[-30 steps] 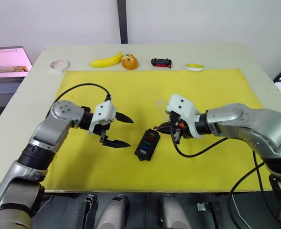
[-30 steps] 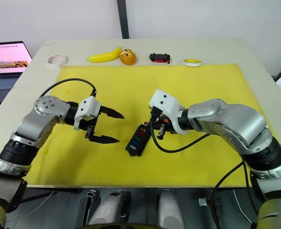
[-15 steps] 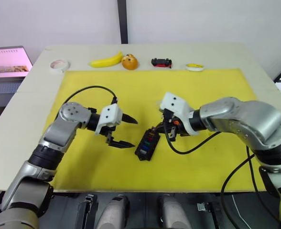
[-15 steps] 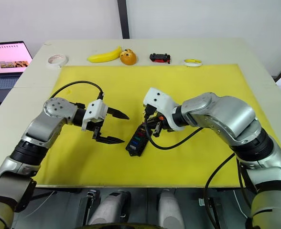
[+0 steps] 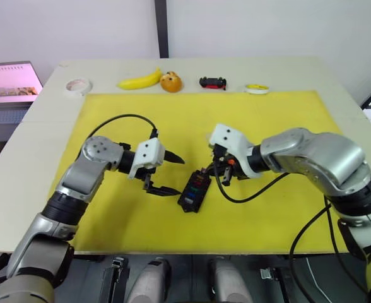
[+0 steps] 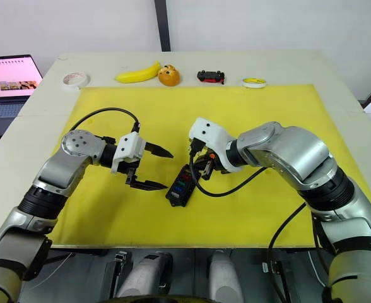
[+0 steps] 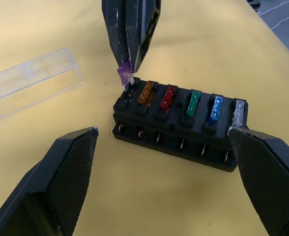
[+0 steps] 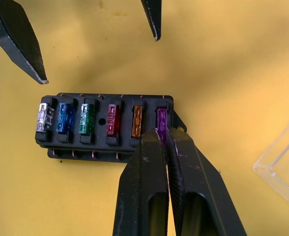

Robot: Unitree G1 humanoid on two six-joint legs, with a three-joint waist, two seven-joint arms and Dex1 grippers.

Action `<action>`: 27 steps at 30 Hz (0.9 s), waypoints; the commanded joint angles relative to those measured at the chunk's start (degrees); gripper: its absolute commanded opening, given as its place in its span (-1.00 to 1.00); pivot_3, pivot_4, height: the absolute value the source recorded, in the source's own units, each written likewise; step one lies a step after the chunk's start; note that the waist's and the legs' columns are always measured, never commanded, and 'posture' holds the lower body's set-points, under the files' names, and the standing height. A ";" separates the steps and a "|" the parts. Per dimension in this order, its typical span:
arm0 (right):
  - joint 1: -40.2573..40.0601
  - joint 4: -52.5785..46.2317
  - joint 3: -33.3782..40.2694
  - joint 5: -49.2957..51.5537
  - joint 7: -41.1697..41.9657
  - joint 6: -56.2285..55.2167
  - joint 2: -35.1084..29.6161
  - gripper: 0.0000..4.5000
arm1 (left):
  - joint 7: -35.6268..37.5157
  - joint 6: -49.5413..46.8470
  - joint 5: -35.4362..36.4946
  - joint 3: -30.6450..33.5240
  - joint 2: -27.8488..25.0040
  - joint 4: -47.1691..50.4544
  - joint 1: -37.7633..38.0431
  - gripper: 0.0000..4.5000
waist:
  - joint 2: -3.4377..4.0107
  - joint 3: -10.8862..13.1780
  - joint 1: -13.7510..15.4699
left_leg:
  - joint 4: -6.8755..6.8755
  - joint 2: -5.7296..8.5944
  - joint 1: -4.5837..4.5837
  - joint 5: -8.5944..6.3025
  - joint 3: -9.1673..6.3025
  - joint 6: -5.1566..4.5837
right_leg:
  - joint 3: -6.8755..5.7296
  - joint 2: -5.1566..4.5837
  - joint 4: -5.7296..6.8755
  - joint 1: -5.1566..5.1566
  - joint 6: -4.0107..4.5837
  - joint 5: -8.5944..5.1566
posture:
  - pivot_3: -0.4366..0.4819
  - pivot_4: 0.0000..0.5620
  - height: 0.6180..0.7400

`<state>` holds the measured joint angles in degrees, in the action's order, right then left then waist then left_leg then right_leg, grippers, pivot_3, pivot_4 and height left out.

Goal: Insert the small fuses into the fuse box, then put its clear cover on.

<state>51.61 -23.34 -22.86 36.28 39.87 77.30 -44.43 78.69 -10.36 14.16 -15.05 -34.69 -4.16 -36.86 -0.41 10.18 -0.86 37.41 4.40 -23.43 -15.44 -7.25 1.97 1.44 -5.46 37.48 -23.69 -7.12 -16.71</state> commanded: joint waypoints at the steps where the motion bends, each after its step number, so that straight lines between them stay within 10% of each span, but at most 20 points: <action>1: 0.88 -0.64 1.13 -0.40 0.48 0.39 0.52 -1.00 | -0.26 0.61 -0.09 0.44 0.02 1.58 -0.74 0.98 | 0.00 0.00 0.00 | 0.01 0.00 0.00 0.00 0.00 0.00 | 0.00 0.00 0.00 0.00 0.00 0.00 | -0.05 -0.47 1.00; 27: 0.13 -0.23 -1.03 -4.25 2.62 -0.78 0.35 -1.00 | -1.21 -0.15 0.08 0.38 0.63 3.30 -0.14 0.98 | 0.00 0.00 -0.04 | 0.21 0.01 0.00 0.00 0.01 0.01 | 0.00 0.01 0.19 -0.01 0.00 0.00 | -0.05 -0.47 1.00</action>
<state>51.41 -23.26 -24.28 32.48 42.04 77.11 -43.92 77.61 -10.71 13.94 -15.05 -34.13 -3.07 -36.76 -0.40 10.17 -0.90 37.64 4.41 -23.43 -15.44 -7.24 1.98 1.44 -5.46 37.68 -23.69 -7.12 -16.71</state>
